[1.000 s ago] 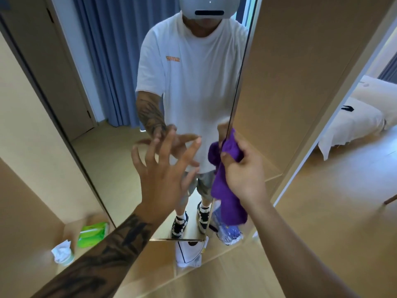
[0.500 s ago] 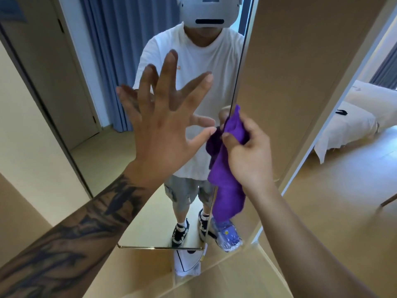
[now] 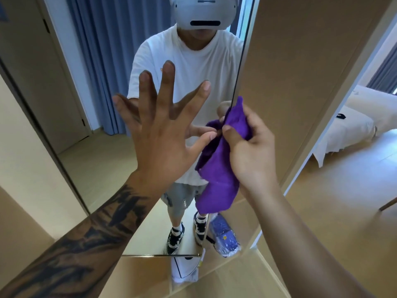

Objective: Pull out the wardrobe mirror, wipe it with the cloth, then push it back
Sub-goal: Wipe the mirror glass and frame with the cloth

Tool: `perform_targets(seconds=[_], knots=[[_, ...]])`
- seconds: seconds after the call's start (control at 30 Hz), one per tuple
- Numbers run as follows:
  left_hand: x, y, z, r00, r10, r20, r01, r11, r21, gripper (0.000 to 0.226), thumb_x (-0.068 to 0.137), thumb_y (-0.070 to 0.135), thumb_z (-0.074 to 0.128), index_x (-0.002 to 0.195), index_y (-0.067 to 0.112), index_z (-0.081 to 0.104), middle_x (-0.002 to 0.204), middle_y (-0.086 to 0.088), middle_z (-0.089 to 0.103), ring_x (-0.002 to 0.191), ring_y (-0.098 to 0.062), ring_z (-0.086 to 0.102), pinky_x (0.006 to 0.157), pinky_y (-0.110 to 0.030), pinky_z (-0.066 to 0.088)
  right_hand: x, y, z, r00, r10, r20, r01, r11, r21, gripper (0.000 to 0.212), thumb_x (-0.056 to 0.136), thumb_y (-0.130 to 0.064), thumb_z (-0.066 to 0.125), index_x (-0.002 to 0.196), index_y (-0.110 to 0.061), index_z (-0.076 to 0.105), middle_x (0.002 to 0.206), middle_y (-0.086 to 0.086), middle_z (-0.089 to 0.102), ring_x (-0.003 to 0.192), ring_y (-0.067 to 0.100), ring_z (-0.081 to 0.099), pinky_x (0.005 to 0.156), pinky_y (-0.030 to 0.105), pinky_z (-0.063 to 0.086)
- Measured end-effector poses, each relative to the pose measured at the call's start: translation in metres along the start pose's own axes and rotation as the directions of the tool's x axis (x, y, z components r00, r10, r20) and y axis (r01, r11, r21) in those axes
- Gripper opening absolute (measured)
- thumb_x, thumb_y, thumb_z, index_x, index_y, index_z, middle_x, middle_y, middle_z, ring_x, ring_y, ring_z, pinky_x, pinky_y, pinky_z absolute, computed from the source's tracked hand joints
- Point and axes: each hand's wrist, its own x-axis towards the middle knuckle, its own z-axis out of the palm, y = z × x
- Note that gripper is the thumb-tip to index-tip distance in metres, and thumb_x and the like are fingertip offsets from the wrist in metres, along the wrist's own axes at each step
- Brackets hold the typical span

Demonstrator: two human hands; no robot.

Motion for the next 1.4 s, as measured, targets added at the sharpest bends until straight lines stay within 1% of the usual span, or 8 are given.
perform_targets(seconds=[0.27,0.4,0.57,0.67,0.83,1.0,1.13,1.4], knots=[[0.000,0.006,0.004,0.998,-0.044,0.043,0.042,0.998,0.056,0.081,0.094,0.082,0.050,0.164,0.047,0.029,0.175,-0.014,0.017,0.159,-0.049,0.012,0.112,-0.087,0.007,-0.023,0.038,-0.002,0.994,0.102,0.036,-0.099,0.992,-0.076,0.042,0.104,-0.004,0.059,0.140,-0.026,0.064,0.117,-0.007,0.077,0.110,0.016,0.073,0.105,0.050,0.054],[-0.001,0.006,0.004,0.998,-0.055,0.035,0.054,0.998,0.032,0.079,0.094,0.081,0.050,0.163,0.048,0.030,0.176,-0.013,0.017,0.160,-0.045,0.007,0.115,-0.084,0.005,-0.010,0.029,-0.007,0.995,0.081,0.050,-0.079,0.996,-0.045,0.048,0.101,-0.009,0.062,0.144,-0.031,0.061,0.131,-0.007,0.072,0.120,0.015,0.069,0.107,0.047,0.054],[-0.001,0.008,0.001,0.998,-0.052,0.044,0.050,0.998,0.048,0.079,0.094,0.081,0.049,0.163,0.046,0.032,0.175,-0.015,0.017,0.160,-0.047,0.009,0.116,-0.084,0.004,-0.013,0.017,-0.007,0.991,0.107,0.081,-0.108,0.994,0.009,0.046,0.103,0.000,0.058,0.143,-0.023,0.063,0.112,-0.003,0.079,0.093,0.017,0.078,0.079,0.037,0.064],[-0.001,0.007,0.001,0.998,-0.047,0.039,0.045,0.998,0.051,0.079,0.094,0.079,0.054,0.163,0.045,0.035,0.174,-0.014,0.015,0.159,-0.047,0.012,0.116,-0.084,0.006,0.008,-0.008,-0.009,0.996,0.031,0.086,-0.036,0.998,0.055,0.046,0.100,-0.007,0.062,0.144,-0.023,0.062,0.135,0.003,0.070,0.120,0.025,0.070,0.103,0.052,0.057],[-0.002,0.004,0.003,0.999,-0.025,0.020,0.024,0.998,0.063,0.080,0.093,0.078,0.057,0.163,0.045,0.035,0.173,-0.012,0.013,0.159,-0.046,0.012,0.115,-0.084,0.009,0.012,-0.014,-0.003,0.996,-0.072,0.052,0.072,0.997,0.003,0.047,0.102,-0.013,0.060,0.148,-0.020,0.057,0.143,0.001,0.066,0.131,0.024,0.063,0.114,0.051,0.048],[0.000,-0.002,-0.002,0.999,-0.003,0.041,-0.001,0.996,0.090,0.086,0.089,0.086,0.051,0.163,0.049,0.028,0.174,-0.006,0.007,0.159,-0.037,0.005,0.116,-0.081,0.012,-0.016,0.019,-0.006,0.996,-0.002,0.091,0.013,0.993,-0.121,0.047,0.105,-0.010,0.059,0.149,-0.026,0.057,0.135,-0.008,0.070,0.125,0.013,0.065,0.112,0.046,0.049],[0.005,-0.015,-0.010,0.997,0.081,-0.006,-0.080,0.994,0.076,0.081,0.088,0.081,0.058,0.159,0.048,0.039,0.173,-0.010,0.027,0.154,-0.039,0.021,0.114,-0.078,0.022,0.008,-0.010,-0.008,0.991,-0.119,0.055,0.125,0.985,-0.122,0.050,0.104,-0.014,0.062,0.152,-0.024,0.053,0.145,-0.005,0.064,0.134,0.012,0.060,0.116,0.042,0.046],[0.018,-0.020,-0.007,0.987,0.161,-0.004,-0.159,0.974,0.164,0.081,0.092,0.083,0.054,0.162,0.046,0.034,0.172,-0.015,0.020,0.157,-0.049,0.021,0.111,-0.089,0.007,0.011,-0.013,0.001,0.970,-0.243,0.023,0.243,0.949,-0.202,0.047,0.108,-0.018,0.055,0.155,-0.026,0.050,0.137,-0.012,0.067,0.126,0.003,0.062,0.110,0.027,0.047]])
